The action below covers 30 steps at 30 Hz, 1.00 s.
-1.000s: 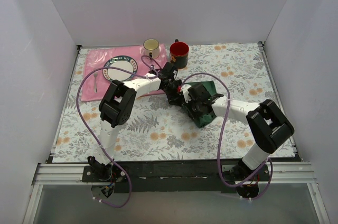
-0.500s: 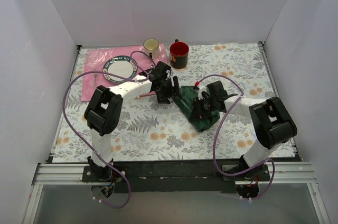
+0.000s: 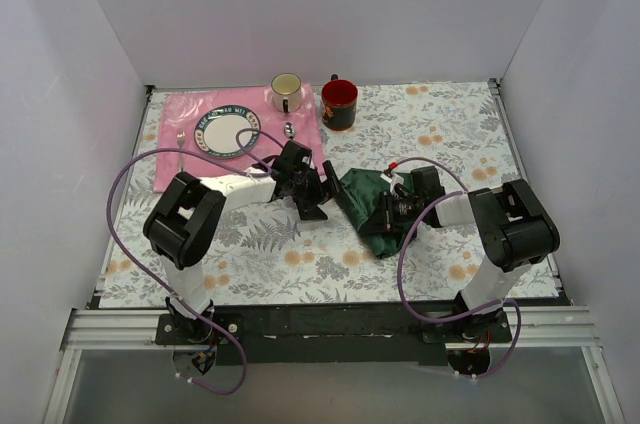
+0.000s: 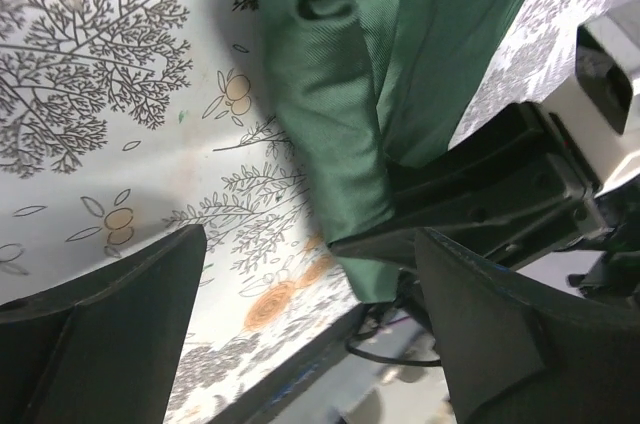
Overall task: Fold the napkin, place the utensils inside, and roll it up
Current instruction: Roll the napkin with the utensil
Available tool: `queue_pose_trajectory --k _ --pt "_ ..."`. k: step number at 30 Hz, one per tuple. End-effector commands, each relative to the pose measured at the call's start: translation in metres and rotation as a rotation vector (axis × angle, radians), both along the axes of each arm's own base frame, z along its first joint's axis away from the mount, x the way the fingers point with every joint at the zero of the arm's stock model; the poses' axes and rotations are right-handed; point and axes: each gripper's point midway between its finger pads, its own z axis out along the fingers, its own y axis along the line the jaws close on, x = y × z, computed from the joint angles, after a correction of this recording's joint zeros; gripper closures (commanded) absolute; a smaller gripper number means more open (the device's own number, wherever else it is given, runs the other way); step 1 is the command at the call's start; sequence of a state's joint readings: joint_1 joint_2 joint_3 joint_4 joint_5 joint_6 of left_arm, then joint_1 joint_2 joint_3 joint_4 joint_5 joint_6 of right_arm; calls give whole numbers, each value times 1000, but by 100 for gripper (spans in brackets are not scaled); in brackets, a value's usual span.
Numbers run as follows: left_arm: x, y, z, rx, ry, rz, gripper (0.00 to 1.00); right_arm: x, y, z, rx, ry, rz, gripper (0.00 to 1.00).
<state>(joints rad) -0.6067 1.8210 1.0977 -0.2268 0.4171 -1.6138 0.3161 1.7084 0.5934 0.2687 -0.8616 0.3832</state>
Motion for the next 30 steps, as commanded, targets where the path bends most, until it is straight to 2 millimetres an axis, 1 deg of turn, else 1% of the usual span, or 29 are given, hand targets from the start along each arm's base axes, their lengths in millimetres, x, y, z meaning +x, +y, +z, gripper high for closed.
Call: queue_pose_trajectory --k 1,4,7,9,10,13,16,18,19,20,21,22,23,24,25,26,27,28,30 --pt "12 -22 15 -153 39 84 14 -9 2 1 43 54 -2 99" --pt "11 -26 1 -155 89 129 15 -9 3 4 61 48 -6 99" --pt "5 -34 -14 -137 140 149 19 -8 3 6 73 42 -8 99" --pt "3 -38 -20 -125 158 161 21 -8 4 6 80 38 -8 99" --pt "0 -38 -30 -100 183 180 23 -8 4 7 85 36 -9 99" --pt "-10 -32 -53 -43 250 214 30 -7 5 9 93 26 -2 99" --pt "-14 -25 -73 26 271 243 32 -8 5 10 102 21 4 99" --pt "-10 -21 -80 62 237 242 39 -11 4 9 98 29 8 99" --pt "-5 -21 -80 72 216 240 43 -12 4 8 94 21 19 99" --pt "0 -15 -85 116 166 234 50 -13 3 7 88 18 20 99" --pt "3 -13 -87 137 144 230 52 -14 2 7 82 16 22 99" --pt "12 -15 -82 144 107 224 55 -17 0 4 69 16 33 99" --pt "13 -12 -86 175 96 213 59 -19 -1 3 64 15 39 99" --pt "17 -9 -88 204 62 189 70 -21 -2 0 53 16 44 99" --pt "22 -11 -84 208 42 182 74 -23 -5 -4 26 17 51 99" --pt "22 -9 -84 219 36 176 77 -25 -8 -8 7 17 58 99" --pt "23 -9 -84 225 21 164 83 -25 -9 -8 -9 9 64 99" --pt "24 -9 -82 224 17 161 86 -26 -13 -12 -47 26 59 99" --pt "23 -9 -82 229 20 151 92 -23 -18 -14 -88 -18 80 99"
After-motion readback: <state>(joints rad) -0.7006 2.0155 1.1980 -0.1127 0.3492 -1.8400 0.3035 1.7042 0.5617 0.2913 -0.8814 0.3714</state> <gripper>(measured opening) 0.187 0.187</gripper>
